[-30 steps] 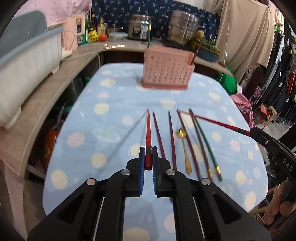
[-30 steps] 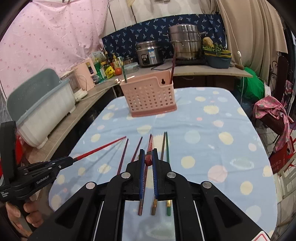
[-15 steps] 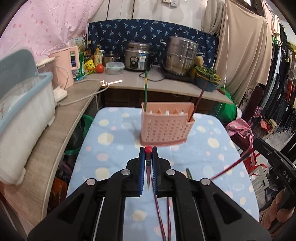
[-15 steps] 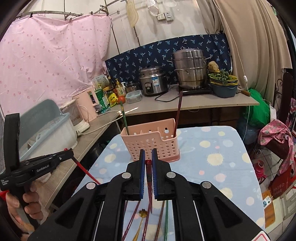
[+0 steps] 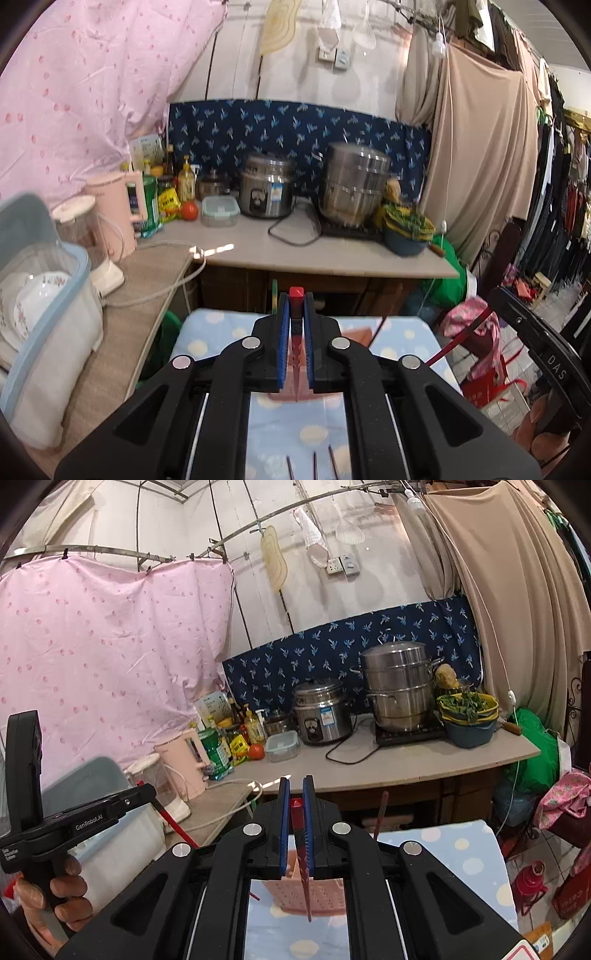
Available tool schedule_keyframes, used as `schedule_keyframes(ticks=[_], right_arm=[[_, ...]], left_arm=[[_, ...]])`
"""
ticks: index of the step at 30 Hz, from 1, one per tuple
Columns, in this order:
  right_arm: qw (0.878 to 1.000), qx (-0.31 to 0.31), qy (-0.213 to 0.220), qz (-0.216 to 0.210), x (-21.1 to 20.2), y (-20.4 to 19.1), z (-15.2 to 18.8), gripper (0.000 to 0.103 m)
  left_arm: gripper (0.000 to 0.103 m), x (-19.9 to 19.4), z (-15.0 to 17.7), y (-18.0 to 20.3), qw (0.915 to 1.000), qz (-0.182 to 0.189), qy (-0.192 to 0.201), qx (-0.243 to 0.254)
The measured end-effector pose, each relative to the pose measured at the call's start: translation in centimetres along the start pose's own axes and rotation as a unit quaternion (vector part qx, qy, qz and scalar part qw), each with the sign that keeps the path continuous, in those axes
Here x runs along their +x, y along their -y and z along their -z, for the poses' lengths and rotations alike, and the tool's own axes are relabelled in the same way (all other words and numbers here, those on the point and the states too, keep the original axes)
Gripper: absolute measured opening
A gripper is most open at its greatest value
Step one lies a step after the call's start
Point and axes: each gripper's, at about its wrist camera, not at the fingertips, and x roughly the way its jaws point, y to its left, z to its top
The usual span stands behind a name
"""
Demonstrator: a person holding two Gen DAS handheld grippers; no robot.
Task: Organize utensils
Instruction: 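Lower both chopsticks into the pink basket and open both tools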
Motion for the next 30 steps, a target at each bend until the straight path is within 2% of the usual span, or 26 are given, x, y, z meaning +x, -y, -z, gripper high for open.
schedule_keyframes(ticks=[5,10,14,21,24,25,27,28,29,30], right_arm=[[1.0,0.017,0.009,-0.008,4.0,0.6,-2.9,0.007],[1.0,0.026,0.007,-0.005,7.3,1.4,-3.4,0.007],[0.999,0.036,-0.005,0.001,9.8,2.3,-2.5,0.007],[0.998,0.039,-0.052,0.018,12.9,3.8,1.5,0.007],[0.997,0.047,-0.06,0.026,12.9,4.5,2.5,0.013],[0.997,0.048,-0.062,0.029,12.7,4.7,2.6,0.017],[0.996,0.05,-0.061,0.034,12.0,5.0,2.7,0.024],[0.996,0.051,-0.06,0.034,11.6,5.1,2.7,0.027],[0.996,0.05,-0.059,0.034,11.0,5.1,2.7,0.027],[0.997,0.048,-0.057,0.035,10.4,5.1,2.7,0.028]], left_arm=[[0.007,2.3,-3.0,0.4,0.9997,-0.009,0.023,-0.004],[0.007,5.5,-3.9,0.3,0.9995,-0.021,0.025,-0.003],[0.007,7.8,-3.1,0.0,0.9995,-0.027,0.015,0.001],[0.008,11.4,0.1,-1.1,0.9991,-0.027,-0.028,-0.012],[0.008,12.0,1.1,-1.5,0.9986,-0.03,-0.039,-0.02],[0.01,12.0,1.4,-1.6,0.9984,-0.033,-0.04,-0.02],[0.024,11.7,1.7,-1.6,0.9984,-0.036,-0.04,-0.019],[0.038,11.3,1.9,-1.7,0.9983,-0.041,-0.037,-0.019],[0.048,11.0,2.1,-1.7,0.9982,-0.045,-0.034,-0.02],[0.05,10.4,2.4,-1.7,0.9982,-0.047,-0.032,-0.022]])
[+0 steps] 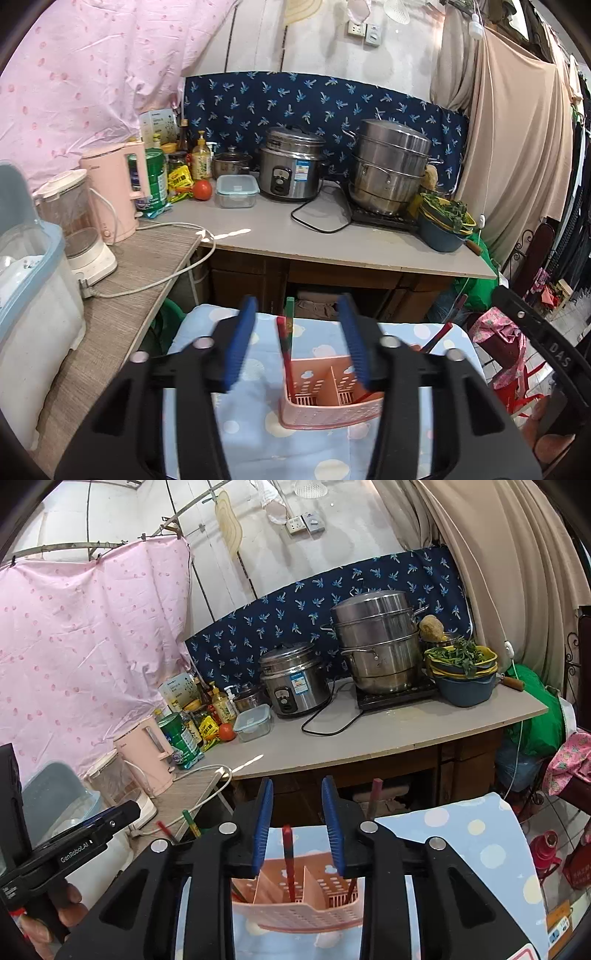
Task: Organize utensils
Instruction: 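Lower both chopsticks into the pink basket and open both tools, then move both open tools back over the remaining chopsticks and spoon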
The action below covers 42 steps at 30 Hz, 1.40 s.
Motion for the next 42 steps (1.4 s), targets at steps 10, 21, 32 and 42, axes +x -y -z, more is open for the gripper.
schedule_keyframes(ticks=[10,21,32,42], right_arm=[[1.0,0.002,-0.006,-0.011,-8.1,0.3,3.7,0.037],[0.998,-0.007,-0.06,0.008,-16.0,0.4,14.5,0.037],[0.991,-0.017,-0.13,0.036,-18.5,0.0,23.9,0.037],[0.98,-0.034,-0.187,0.051,-18.5,-0.5,30.6,0.036]], left_arm=[[0.059,-5.2,3.8,-0.7,0.9996,0.009,-0.021,0.015],[0.06,-10.5,13.0,-2.5,0.9975,0.001,-0.062,0.033],[0.06,-12.2,24.3,-4.5,0.9895,-0.003,-0.142,0.025],[0.06,-12.7,31.1,-4.8,0.9818,0.002,-0.189,0.018]])
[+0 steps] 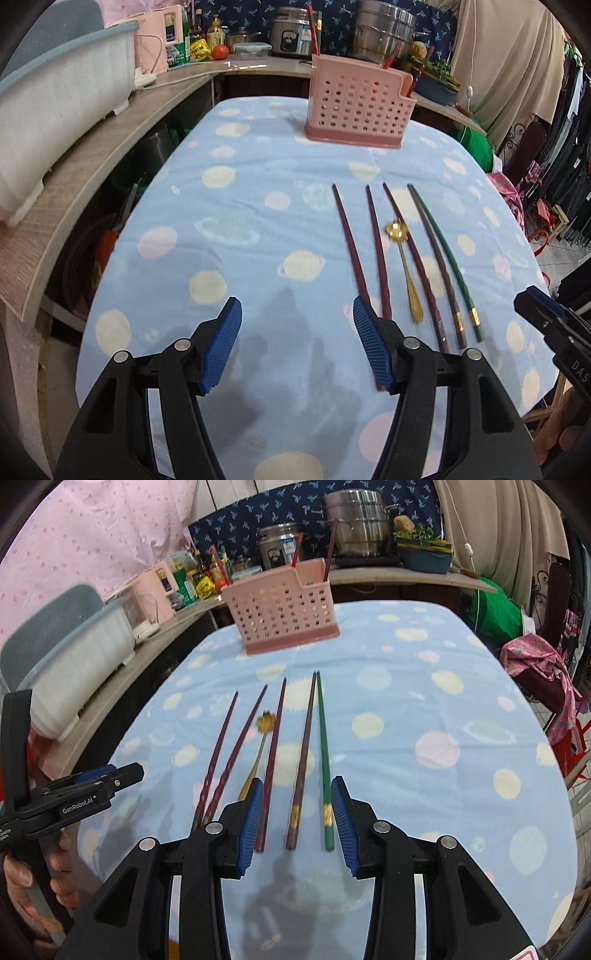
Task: Organize utensils
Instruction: 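Move both open tools back over the remaining chopsticks and spoon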
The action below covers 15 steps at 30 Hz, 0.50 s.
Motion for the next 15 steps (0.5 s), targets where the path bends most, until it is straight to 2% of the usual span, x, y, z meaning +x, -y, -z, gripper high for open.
schedule_keyframes(ticks=[15], right_arm=[[0.999,-0.002,-0.038,-0.009,2.1,-1.0,3.2,0.034]], left_arm=[[0.06,2.1,3.4,2.0,0.9992,0.013,-0.035,0.016]])
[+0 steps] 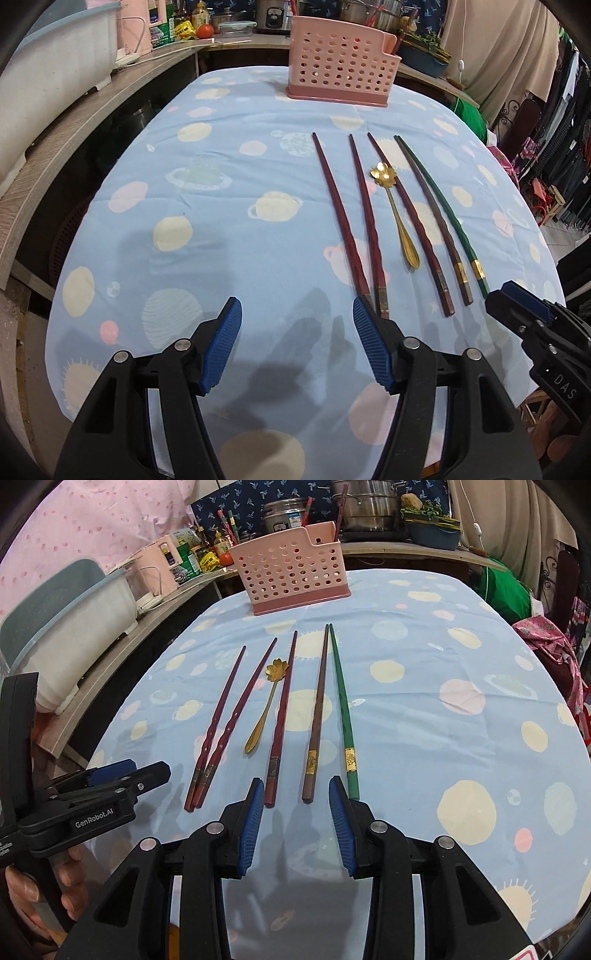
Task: Organize utensils
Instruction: 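Move both open tools back over the remaining chopsticks and spoon, then grasp a red chopstick with the left tool while the right tool grasps a dark-red chopstick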
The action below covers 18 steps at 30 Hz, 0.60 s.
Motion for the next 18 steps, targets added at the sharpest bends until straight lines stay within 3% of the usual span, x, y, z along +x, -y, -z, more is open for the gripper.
schedule_keyframes(ticks=[4,18], right_arm=[[1.0,-0.008,-0.009,-0.01,0.4,-0.7,0.2,0.025],[0.999,-0.013,-0.029,-0.016,3.1,-1.6,-0.1,0.017]], left_arm=[[0.059,0.3,0.5,0.8,0.9999,0.004,-0.006,0.012],[0.059,1.2,0.8,1.6,0.9997,0.005,-0.017,0.018]])
